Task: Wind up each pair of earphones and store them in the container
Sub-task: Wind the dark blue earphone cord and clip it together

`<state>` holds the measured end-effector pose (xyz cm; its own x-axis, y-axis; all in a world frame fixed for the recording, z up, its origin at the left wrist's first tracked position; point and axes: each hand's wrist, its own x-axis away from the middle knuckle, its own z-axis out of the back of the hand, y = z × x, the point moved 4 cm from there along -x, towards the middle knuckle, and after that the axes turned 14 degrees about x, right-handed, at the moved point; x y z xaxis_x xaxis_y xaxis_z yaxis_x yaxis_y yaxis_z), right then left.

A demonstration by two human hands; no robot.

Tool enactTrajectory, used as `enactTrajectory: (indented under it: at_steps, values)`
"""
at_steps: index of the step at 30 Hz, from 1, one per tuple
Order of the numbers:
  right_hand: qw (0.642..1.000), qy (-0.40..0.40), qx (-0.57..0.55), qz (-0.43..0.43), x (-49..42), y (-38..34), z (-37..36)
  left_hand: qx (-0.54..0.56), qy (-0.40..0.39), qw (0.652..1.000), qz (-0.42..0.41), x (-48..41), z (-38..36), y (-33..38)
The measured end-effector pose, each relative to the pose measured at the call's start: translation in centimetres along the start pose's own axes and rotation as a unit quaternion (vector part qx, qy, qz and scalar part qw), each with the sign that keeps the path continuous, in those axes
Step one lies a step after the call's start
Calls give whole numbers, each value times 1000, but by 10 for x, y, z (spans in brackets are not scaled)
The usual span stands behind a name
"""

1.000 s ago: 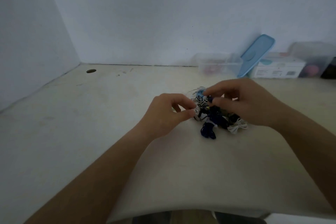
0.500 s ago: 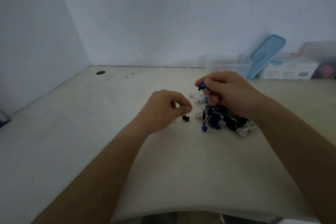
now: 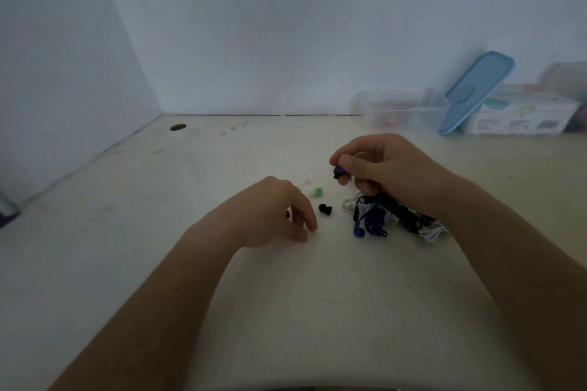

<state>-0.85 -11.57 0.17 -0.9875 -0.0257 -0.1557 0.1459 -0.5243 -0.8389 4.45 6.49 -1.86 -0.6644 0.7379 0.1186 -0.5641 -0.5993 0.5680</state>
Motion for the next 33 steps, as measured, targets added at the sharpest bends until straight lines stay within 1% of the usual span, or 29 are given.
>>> enactTrajectory:
  at_steps: [2,4,7,9,13,16,19,24,29,33]
  values:
    - [1000,-3,-15,8,2,1,2,-3,0,1000,-5,-2,-2,1]
    - [1000,-4,0,13,3,3,4,2,12,1000,-16,-1,-1,-1]
    - [998,-7,49,31,5,3,5,43,51,997,-39,2,3,0]
    - [998,-7,55,38,6,2,5,75,88,992,-58,3,6,2]
    - [999,-5,37,31,11,4,5,143,158,974,-82,4,10,4]
    - [999,14,9,34,14,5,4,238,190,949,-76,5,9,7]
    - [999,24,-6,42,15,2,2,338,199,917,-70,6,6,9]
    - [998,23,-43,42,14,1,-3,423,206,880,-65,6,4,9]
    - [998,23,-34,47,14,3,-4,446,211,867,-64,5,3,10]
    - [998,16,-12,52,14,2,-6,452,206,866,-63,5,3,12]
